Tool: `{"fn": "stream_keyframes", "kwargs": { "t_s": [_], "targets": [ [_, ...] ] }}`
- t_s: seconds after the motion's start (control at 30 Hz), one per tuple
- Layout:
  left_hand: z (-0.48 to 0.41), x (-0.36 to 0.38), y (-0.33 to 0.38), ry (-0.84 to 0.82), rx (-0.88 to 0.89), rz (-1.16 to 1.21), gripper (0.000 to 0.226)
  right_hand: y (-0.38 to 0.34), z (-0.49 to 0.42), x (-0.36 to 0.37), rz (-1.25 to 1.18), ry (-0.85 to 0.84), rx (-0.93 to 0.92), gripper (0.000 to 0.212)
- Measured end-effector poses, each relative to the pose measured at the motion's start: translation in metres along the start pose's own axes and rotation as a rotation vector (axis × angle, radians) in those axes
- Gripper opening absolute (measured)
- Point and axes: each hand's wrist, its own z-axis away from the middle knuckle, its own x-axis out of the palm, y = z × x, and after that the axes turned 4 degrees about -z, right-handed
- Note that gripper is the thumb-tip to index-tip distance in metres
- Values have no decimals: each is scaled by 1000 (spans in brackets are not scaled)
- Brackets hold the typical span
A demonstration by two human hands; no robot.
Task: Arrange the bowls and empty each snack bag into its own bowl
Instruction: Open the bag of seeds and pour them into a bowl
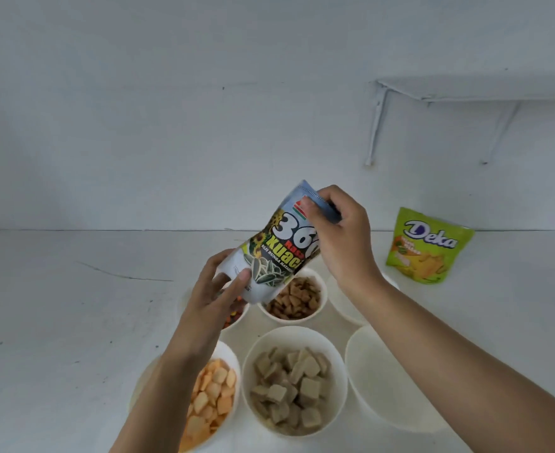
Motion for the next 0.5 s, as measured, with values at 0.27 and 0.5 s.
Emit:
{"fn": "stream_keyframes", "kwargs": {
  "t_s": [0.27,0.5],
  "targets": [
    [22,76,-11,-12,-26,222,39,10,20,-66,43,74,86,27],
    [40,94,-11,69,25,222,30,18,45,-109,37,-30,127,28]
  ]
}}
